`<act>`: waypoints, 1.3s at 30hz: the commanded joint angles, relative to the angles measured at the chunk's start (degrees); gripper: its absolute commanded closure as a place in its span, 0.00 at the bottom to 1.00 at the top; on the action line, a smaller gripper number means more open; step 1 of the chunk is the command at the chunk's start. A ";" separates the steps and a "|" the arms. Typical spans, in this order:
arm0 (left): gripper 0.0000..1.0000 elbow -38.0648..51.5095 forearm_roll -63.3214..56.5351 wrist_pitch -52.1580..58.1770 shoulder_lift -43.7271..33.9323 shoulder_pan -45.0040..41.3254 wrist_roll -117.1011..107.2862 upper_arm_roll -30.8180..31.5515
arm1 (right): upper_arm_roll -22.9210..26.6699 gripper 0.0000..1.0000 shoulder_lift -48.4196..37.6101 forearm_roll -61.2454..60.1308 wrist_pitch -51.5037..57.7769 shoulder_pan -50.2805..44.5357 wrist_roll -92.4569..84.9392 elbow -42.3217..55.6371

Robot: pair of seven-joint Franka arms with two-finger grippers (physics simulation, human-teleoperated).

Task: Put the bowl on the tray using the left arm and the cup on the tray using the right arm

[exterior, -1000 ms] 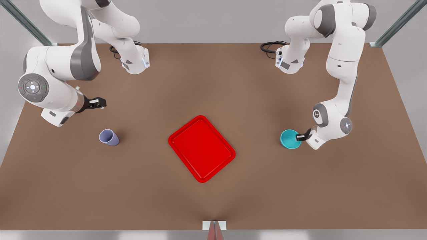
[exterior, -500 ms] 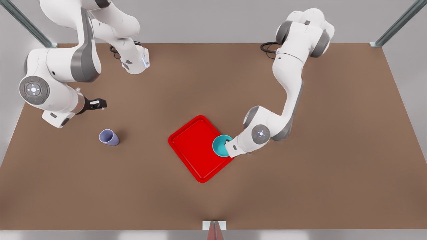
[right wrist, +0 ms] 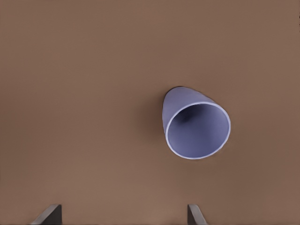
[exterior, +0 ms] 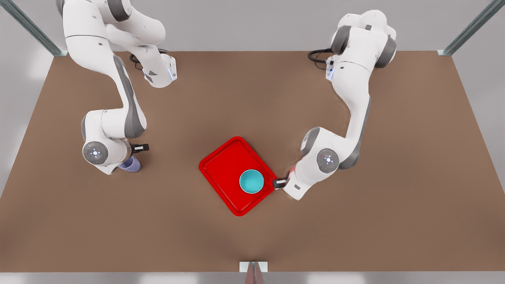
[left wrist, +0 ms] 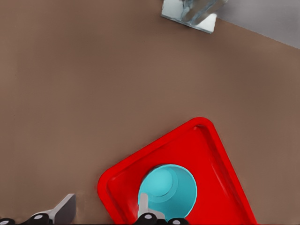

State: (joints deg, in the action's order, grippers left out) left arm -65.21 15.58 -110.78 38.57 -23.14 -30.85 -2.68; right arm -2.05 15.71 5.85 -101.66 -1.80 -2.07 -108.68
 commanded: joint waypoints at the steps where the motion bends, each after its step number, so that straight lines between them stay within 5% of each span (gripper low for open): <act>1: 0.00 3.84 -8.28 36.58 -6.66 6.61 -0.80 -0.58 | 0.12 0.00 -2.18 0.04 -18.93 1.45 -6.37 -5.48; 2: 0.00 11.84 -10.83 47.75 -7.19 11.45 6.40 -0.58 | 0.38 0.00 -3.32 0.04 -20.59 1.36 -6.37 -7.68; 4: 0.00 13.61 -15.05 52.77 -11.40 16.10 17.99 -0.40 | 1.35 0.00 -4.02 0.04 -23.75 1.27 -6.28 -10.23; 6: 0.00 -13.10 -15.40 34.76 -29.25 17.96 28.74 -0.49 | 3.02 0.00 -3.50 0.39 -29.64 1.45 -6.28 -11.64; 39: 0.00 -12.31 -14.17 41.08 -26.17 17.43 28.83 -0.31 | 3.63 0.00 5.99 -0.92 -30.00 0.31 -5.31 -12.25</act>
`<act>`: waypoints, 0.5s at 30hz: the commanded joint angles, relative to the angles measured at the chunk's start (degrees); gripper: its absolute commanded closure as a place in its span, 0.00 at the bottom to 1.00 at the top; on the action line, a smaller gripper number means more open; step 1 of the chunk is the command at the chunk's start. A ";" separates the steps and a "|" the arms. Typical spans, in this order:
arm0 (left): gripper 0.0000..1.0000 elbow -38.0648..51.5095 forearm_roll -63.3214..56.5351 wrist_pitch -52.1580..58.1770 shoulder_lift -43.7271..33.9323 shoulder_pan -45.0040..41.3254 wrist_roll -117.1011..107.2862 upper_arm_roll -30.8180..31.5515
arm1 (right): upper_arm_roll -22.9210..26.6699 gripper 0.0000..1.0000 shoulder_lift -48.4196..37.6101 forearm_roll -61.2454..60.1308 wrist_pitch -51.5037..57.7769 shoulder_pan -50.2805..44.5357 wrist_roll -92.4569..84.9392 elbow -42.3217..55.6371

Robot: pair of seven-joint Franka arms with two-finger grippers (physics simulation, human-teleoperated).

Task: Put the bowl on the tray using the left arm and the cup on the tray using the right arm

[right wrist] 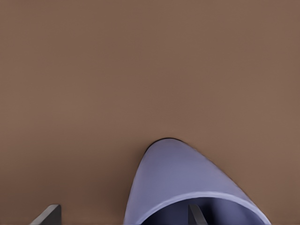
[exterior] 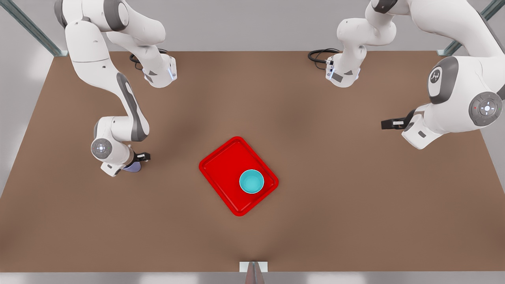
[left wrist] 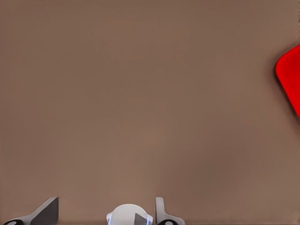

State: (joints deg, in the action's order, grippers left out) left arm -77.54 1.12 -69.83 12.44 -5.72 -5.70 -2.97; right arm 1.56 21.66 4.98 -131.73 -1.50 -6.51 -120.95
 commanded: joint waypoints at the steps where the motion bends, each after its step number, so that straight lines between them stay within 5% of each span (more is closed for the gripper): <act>1: 0.00 0.02 0.20 0.13 -0.05 0.10 3.67 -0.02 | 0.03 0.17 0.05 -0.06 0.07 0.00 -1.14 0.11; 4: 0.00 0.11 0.20 0.13 -0.05 0.10 3.67 -0.02 | 0.03 0.51 0.05 -0.06 1.03 0.35 -1.49 0.37; 9: 0.00 0.11 0.20 0.13 -0.05 0.10 3.59 -0.11 | 0.03 0.77 0.13 0.03 5.08 0.35 -1.67 1.77; 15: 0.00 0.11 0.20 0.22 -0.05 0.01 3.50 -0.11 | -0.06 0.79 -0.57 0.03 10.17 -0.87 -3.42 5.81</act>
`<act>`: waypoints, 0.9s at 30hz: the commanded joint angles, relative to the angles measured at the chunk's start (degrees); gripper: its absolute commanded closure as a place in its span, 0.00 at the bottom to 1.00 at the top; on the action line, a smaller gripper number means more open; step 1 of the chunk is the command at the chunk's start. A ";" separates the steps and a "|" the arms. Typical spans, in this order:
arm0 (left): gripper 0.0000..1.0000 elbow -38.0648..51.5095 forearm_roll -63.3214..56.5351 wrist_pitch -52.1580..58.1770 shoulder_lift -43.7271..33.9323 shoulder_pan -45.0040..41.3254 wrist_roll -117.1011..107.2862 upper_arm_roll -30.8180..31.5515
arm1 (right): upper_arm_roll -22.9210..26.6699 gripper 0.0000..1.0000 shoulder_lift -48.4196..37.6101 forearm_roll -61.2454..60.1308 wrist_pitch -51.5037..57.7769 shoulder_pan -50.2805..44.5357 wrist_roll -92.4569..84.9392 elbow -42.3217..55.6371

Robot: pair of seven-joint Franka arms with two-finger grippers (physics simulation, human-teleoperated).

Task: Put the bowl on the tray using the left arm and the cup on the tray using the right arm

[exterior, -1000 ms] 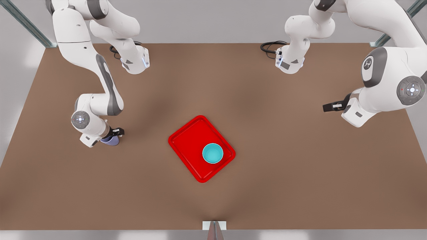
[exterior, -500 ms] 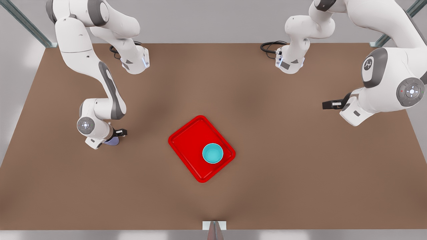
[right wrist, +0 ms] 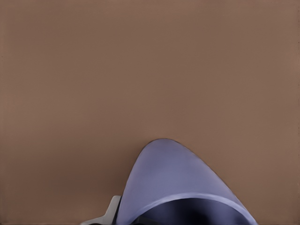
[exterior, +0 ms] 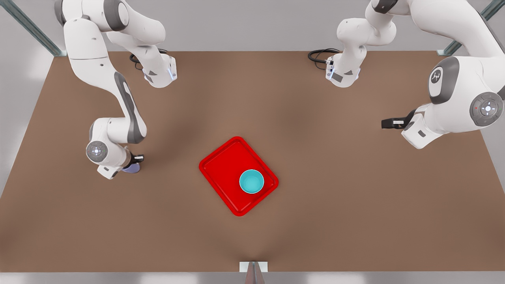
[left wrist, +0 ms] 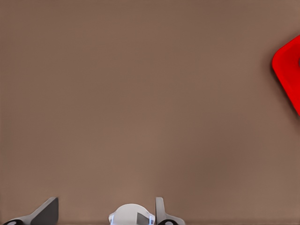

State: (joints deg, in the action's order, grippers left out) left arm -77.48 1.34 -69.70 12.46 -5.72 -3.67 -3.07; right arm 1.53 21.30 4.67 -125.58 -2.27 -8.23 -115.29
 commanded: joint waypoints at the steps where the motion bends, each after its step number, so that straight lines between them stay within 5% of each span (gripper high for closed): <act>1: 0.00 -0.04 -0.02 0.09 -0.06 0.00 1.47 0.00 | -0.03 0.79 -0.29 0.34 6.84 -1.95 -2.23 3.22; 6: 0.00 -0.04 -0.02 0.61 -0.06 -0.08 1.47 0.00 | -0.12 0.79 0.32 0.43 11.59 -17.85 2.51 16.76; 11: 0.00 0.05 0.06 0.88 -0.06 -0.17 1.47 0.00 | -0.12 0.79 5.94 0.25 7.11 -34.99 34.86 22.92; 26: 0.00 0.84 0.07 2.37 -0.15 -0.17 1.56 0.08 | -0.38 0.79 15.79 -2.38 1.92 -38.51 42.16 23.62; 27: 0.00 0.84 0.07 2.37 -0.15 -0.09 1.56 0.08 | -0.38 0.52 16.05 -2.64 1.92 -38.16 41.81 23.71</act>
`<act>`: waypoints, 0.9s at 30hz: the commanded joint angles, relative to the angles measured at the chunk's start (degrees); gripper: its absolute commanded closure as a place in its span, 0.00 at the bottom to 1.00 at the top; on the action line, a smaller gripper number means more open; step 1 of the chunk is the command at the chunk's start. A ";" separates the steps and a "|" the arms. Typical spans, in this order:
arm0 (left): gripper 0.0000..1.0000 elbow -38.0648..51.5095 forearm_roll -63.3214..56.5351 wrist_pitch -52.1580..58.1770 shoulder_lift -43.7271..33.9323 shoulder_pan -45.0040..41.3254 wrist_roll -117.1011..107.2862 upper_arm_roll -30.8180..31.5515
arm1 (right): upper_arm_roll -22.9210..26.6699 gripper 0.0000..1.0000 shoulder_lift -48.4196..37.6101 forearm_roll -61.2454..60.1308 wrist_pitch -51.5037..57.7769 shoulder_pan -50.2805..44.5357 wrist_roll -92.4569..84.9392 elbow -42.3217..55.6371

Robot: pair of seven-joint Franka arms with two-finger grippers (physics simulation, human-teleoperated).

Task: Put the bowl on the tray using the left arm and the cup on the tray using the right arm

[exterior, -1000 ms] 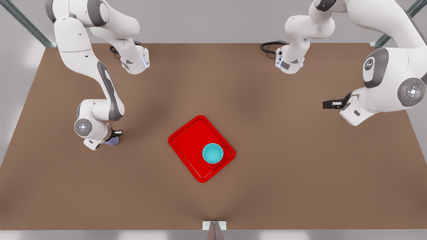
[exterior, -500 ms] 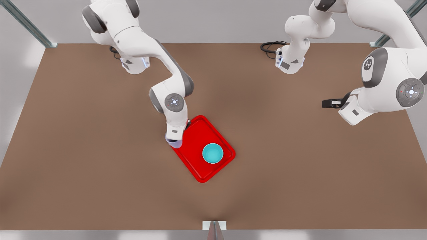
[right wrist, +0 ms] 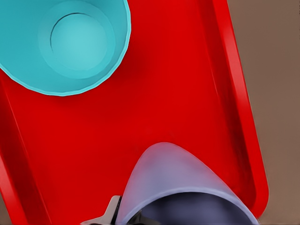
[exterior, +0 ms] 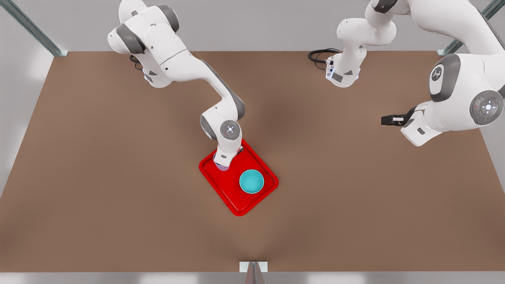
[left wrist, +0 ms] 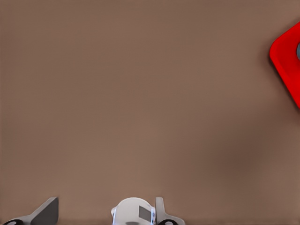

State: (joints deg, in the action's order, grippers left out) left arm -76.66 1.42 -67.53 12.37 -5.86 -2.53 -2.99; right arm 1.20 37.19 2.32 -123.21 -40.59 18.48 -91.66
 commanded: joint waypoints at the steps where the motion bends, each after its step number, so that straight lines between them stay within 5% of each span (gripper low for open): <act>1: 0.00 0.02 -0.01 0.21 -0.07 -0.02 0.34 0.00 | 0.03 0.14 0.25 -0.56 -0.80 0.16 15.09 0.08; 2: 0.00 0.02 -0.01 0.21 0.02 -0.02 0.42 0.00 | 0.03 0.00 0.25 -0.47 -1.42 0.16 15.27 0.08; 10: 0.00 0.02 0.25 0.12 0.29 -0.02 0.42 0.18 | 0.03 0.00 -0.63 -0.39 -0.27 0.08 15.00 0.08; 16: 0.00 0.02 1.30 0.21 0.64 -0.11 0.34 0.09 | -0.41 0.00 -9.75 -0.30 11.14 0.16 14.30 0.25; 20: 0.00 1.43 1.13 0.30 0.46 -0.37 0.69 0.18 | -0.23 0.00 -15.22 -0.04 32.50 15.18 -20.22 7.63; 27: 0.00 4.68 1.22 1.35 0.64 -0.11 3.68 0.35 | 2.05 0.00 -28.75 6.12 43.67 27.67 -21.65 8.16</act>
State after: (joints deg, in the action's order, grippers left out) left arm -72.51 2.56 -66.99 13.08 -5.97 -1.29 -2.61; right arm 3.34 10.19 7.40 -90.73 -12.95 16.08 -83.37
